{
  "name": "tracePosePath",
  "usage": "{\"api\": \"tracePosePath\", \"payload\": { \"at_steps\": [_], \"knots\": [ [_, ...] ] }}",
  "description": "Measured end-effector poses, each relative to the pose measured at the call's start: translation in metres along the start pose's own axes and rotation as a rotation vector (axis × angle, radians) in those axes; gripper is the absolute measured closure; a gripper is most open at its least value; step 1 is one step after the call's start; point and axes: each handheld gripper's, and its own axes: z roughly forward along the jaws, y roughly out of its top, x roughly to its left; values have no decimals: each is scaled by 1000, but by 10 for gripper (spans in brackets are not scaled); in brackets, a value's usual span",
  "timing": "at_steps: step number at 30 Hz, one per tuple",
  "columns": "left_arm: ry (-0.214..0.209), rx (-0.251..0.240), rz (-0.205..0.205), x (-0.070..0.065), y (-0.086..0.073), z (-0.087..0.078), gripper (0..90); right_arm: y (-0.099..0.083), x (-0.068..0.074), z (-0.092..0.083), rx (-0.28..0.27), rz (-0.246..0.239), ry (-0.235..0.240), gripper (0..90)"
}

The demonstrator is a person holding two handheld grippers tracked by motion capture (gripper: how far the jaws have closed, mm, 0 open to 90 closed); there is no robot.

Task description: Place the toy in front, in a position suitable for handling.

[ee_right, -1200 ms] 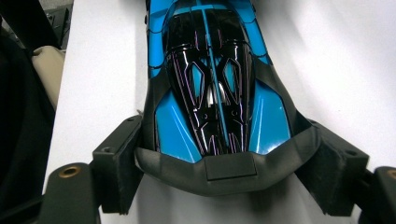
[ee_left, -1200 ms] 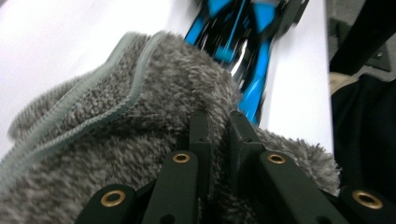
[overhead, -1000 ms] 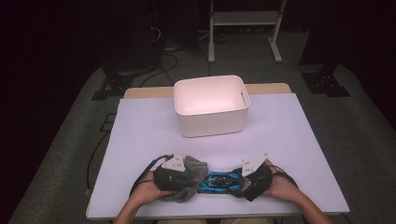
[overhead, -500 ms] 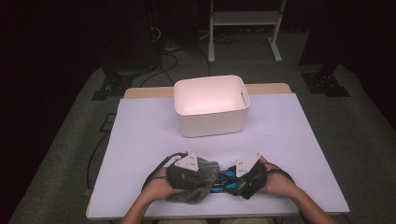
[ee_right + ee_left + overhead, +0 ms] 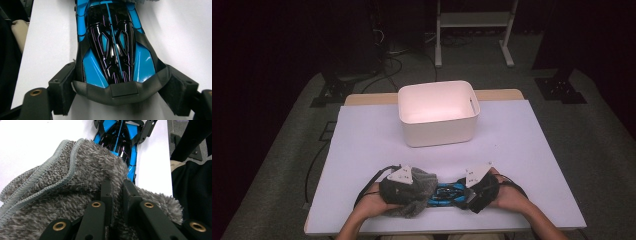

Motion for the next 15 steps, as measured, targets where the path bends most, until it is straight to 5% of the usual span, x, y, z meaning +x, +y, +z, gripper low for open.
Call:
{"api": "tracePosePath", "payload": {
  "at_steps": [15],
  "knots": [
    [-24,-25,-22,3,0,4,812,-7,2,-11,-12,20,-22,232]
  ]
}}
